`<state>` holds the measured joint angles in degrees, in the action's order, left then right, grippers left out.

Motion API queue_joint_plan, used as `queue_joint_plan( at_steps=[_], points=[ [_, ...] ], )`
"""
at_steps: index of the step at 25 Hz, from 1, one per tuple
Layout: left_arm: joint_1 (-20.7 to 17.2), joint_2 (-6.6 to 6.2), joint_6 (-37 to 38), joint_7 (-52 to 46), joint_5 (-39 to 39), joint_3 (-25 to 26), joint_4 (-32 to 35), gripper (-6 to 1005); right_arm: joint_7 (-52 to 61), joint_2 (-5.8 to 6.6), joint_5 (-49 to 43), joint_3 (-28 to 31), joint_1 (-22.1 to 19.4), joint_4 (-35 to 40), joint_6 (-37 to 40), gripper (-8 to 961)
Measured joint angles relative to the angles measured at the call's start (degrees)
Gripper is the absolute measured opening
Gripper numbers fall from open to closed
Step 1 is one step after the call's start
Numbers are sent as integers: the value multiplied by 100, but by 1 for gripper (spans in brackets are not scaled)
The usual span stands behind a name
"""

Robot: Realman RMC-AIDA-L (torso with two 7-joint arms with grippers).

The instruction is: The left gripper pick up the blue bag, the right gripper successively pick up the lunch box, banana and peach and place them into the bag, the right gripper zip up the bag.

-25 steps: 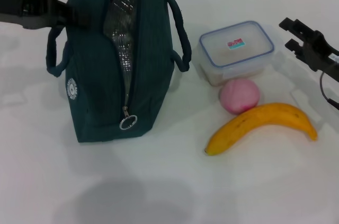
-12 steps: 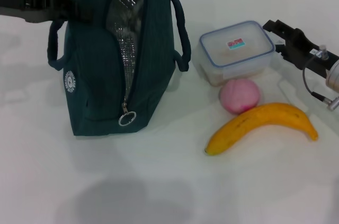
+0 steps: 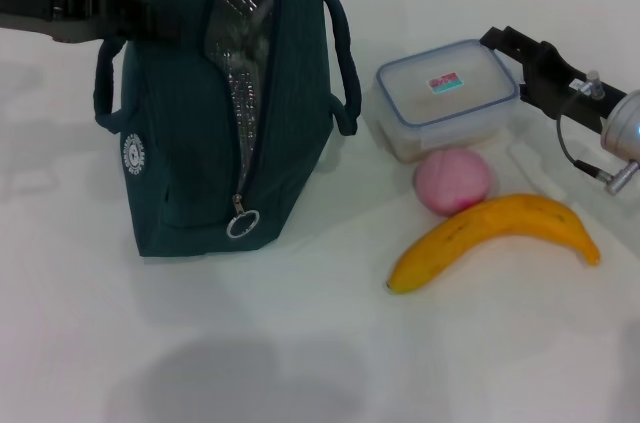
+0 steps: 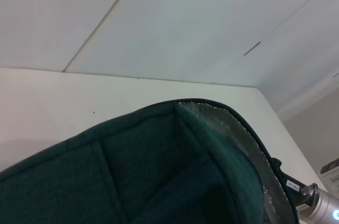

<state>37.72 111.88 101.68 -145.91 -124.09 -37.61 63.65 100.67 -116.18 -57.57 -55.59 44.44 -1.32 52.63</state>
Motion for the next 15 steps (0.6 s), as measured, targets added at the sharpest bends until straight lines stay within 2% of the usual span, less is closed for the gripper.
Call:
queue_joint_plan(
  at_steps=[9,14,15],
  points=[
    [-2,-13,0,61,-1,0,-2,32,4,0,0,-28,47,45,-8,767],
    [-3,-27,5,67,-1,2,-2,32,-45,-1,0,-322,16,162,-7,767],
    [-5,-29,10,67,-1,5,-2,32,-60,-1,0,-405,-21,237,-2,740]
  ],
)
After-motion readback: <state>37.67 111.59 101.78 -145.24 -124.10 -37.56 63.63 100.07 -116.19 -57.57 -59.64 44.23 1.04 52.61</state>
